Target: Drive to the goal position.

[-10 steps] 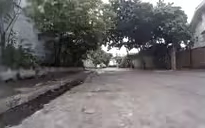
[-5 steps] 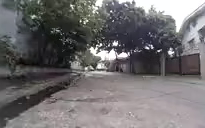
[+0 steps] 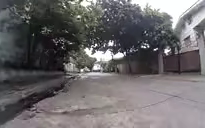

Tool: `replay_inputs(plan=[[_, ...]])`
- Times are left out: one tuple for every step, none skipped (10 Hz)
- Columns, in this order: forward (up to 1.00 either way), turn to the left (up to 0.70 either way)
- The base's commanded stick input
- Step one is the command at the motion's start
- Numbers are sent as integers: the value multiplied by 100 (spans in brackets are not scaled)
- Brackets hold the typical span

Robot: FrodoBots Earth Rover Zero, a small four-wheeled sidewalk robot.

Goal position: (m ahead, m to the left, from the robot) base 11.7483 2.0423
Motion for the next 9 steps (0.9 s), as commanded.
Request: replay_inputs(plan=[[98, 0], [98, 0], [98, 0], [98, 0], [98, 0], [98, 0], [98, 39], [98, 24], [98, 5]])
